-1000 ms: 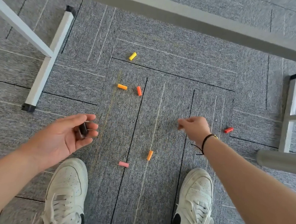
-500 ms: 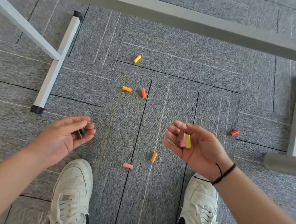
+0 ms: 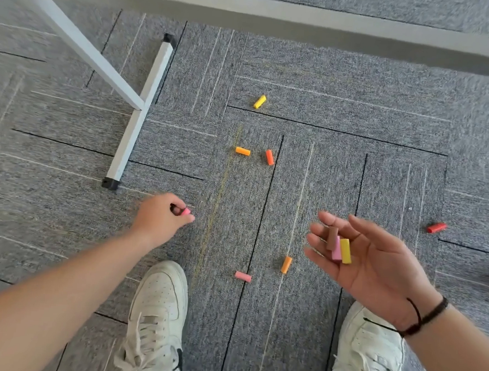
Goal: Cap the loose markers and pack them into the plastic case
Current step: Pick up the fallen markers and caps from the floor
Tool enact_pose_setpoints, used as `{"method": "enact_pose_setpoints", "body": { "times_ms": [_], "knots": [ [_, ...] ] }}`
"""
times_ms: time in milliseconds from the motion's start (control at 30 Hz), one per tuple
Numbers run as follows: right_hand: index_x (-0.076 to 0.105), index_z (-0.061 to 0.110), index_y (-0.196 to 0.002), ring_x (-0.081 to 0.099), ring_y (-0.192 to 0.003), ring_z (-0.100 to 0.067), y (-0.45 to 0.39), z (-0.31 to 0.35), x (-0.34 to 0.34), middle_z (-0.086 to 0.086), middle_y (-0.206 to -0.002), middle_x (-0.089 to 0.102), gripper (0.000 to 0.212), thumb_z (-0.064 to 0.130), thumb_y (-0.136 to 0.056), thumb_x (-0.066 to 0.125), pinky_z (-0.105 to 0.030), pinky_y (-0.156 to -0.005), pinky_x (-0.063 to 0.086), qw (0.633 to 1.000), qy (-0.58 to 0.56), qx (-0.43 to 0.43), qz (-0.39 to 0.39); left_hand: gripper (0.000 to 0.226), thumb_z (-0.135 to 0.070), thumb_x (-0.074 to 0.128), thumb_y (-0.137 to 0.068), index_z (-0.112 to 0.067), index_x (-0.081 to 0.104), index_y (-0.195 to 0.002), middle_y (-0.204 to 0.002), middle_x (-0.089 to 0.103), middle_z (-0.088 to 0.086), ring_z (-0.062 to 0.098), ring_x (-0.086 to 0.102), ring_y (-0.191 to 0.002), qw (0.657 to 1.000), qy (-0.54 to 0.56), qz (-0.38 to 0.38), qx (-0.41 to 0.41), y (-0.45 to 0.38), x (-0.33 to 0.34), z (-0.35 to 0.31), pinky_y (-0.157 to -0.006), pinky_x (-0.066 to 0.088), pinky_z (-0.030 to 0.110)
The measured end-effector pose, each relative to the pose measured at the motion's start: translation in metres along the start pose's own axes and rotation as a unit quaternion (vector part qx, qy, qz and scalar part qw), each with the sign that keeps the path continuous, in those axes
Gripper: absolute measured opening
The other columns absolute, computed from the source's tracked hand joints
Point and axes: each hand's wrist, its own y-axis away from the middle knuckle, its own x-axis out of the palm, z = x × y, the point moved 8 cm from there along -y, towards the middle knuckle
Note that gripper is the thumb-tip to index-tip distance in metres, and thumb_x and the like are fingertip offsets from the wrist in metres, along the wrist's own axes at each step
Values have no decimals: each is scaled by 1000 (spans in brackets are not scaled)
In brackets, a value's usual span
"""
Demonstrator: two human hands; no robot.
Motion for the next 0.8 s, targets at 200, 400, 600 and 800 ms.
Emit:
{"method": "enact_pose_setpoints", "body": {
  "times_ms": [200, 400, 600, 800],
  "knots": [
    [72, 2, -111, 70, -97, -31, 4, -1, -5, -20, -108, 69, 45, 25, -72, 77, -47, -90, 56, 1000, 2, 5, 13, 13, -25, 75, -87, -22, 64, -93, -96, 65, -5, 15, 61, -87, 999, -47, 23, -11, -12, 12, -5, -70, 47, 28],
    [69, 2, -111, 69, -95, -30, 7, 2, -13, -18, -105, 68, 34, 25, -89, 58, -50, -101, 50, 1000, 4, 8, -11, 23, -1, 66, -87, -3, 64, -110, -101, 66, 16, 24, 69, -88, 820, 512, 234, -108, 16, 29, -52, -74, 61, 30],
    [65, 7, -93, 68, -82, -25, 7, 15, -26, -12, -91, 66, 20, 25, -89, 58, -43, -86, 59, 998, 11, -1, -58, 44, -14, 91, -63, -5, 74, -103, -107, 71, 21, 29, 72, -96, 628, 677, 382, -46, 51, 26, -121, -75, 62, 32],
    [53, 16, -73, 53, -57, -14, 15, 58, -123, -1, -67, 54, 27, 34, -92, 61, -29, -63, 57, 978, 9, -50, -203, 59, -31, 10, -107, 8, 22, -150, -155, 25, 32, 42, 23, -147, 509, 701, 499, 16, 74, 32, -177, -120, 24, 46]
  ]
}}
